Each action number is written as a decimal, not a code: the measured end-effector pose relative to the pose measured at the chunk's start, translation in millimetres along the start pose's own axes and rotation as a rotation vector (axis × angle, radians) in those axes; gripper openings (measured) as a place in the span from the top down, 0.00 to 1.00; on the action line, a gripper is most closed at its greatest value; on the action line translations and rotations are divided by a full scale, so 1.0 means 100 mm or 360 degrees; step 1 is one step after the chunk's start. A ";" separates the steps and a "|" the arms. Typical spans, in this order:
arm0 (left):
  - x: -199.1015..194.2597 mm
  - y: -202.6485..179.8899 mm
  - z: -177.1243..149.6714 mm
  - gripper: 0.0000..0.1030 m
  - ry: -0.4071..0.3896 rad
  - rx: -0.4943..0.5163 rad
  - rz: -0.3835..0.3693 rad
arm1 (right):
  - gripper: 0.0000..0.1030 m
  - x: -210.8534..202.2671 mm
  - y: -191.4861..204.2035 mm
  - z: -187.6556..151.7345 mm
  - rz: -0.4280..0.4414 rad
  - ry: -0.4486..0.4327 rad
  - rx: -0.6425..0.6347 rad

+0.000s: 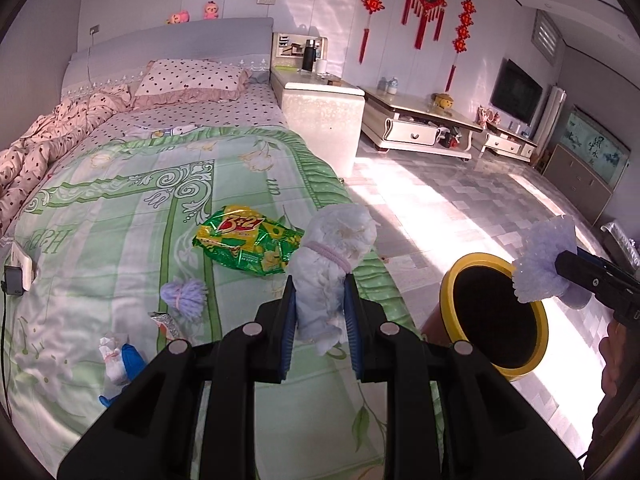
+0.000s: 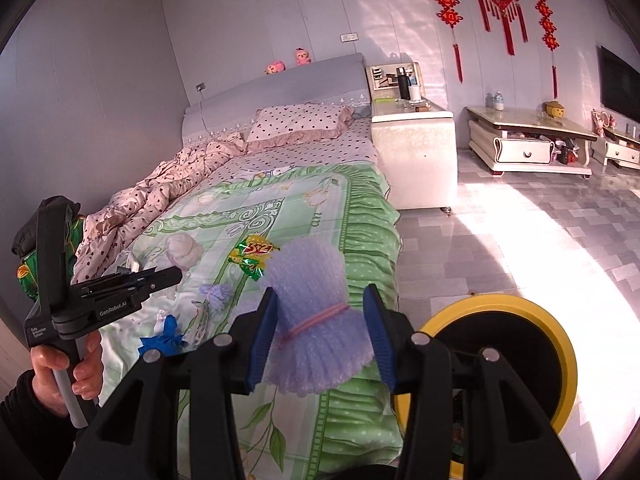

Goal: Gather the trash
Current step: 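Carry the white tissue and lilac yarn ball over the yellow-rimmed bin, then open the left tool and right tool to drop both items into the bin, then move both tools back over the bed toward the snack bag and tissue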

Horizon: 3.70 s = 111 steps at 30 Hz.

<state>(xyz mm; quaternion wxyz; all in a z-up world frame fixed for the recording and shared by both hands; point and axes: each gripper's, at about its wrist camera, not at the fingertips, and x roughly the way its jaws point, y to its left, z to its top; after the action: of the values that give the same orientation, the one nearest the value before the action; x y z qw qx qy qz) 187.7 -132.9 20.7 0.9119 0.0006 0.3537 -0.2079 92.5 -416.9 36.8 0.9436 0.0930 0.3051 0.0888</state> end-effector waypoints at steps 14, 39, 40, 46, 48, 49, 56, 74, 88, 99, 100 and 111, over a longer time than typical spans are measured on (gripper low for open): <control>0.36 -1.17 0.08 0.79 0.0058 0.0178 -0.0257 | 0.59 -0.44 -0.83 -0.02 -0.0200 -0.0105 0.0167; 1.37 -2.10 -0.37 0.79 0.0329 0.0266 -0.0451 | 0.59 -0.07 -1.84 -0.41 -0.0370 0.0043 0.0464; 1.40 -2.12 -0.38 0.79 0.0334 0.0273 -0.0457 | 0.59 -0.04 -1.88 -0.43 -0.0387 0.0052 0.0477; 1.54 -2.23 -0.49 0.78 0.0372 0.0303 -0.0470 | 0.58 0.12 -2.08 -0.49 -0.0441 0.0100 0.0541; 1.57 -2.25 -0.51 0.78 0.0384 0.0306 -0.0472 | 0.58 0.16 -2.12 -0.50 -0.0447 0.0111 0.0553; 1.59 -2.25 -0.51 0.77 0.0387 0.0305 -0.0470 | 0.58 0.18 -2.13 -0.51 -0.0455 0.0113 0.0556; 1.58 -2.26 -0.51 0.68 0.0373 0.0305 -0.0478 | 0.55 0.18 -2.18 -0.52 -0.0456 0.0103 0.0586; 1.33 -1.88 -0.44 0.21 0.0226 0.0256 -0.0337 | 0.25 0.14 -2.16 -0.57 -0.0514 0.0113 0.0614; 0.96 -1.04 -0.42 0.18 0.0167 0.0125 -0.0168 | 0.21 0.25 -1.41 -0.36 -0.0320 0.0086 0.0381; 0.62 -0.11 -0.47 0.18 0.0133 -0.0020 0.0030 | 0.21 0.55 -0.67 -0.16 -0.0166 0.0126 0.0224; 0.59 -0.02 -0.48 0.18 0.0132 -0.0032 0.0052 | 0.21 0.58 -0.61 -0.15 -0.0154 0.0129 0.0209; 0.32 1.08 -0.63 0.18 0.0141 -0.0243 0.0295 | 0.21 1.01 0.17 0.02 -0.0011 0.0195 0.0025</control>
<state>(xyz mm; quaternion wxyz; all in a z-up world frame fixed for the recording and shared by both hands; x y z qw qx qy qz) 209.2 -37.4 -62.5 0.9082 -0.0269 0.4068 -0.0950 171.9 -378.3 -14.2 0.9227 0.0937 0.3634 0.0886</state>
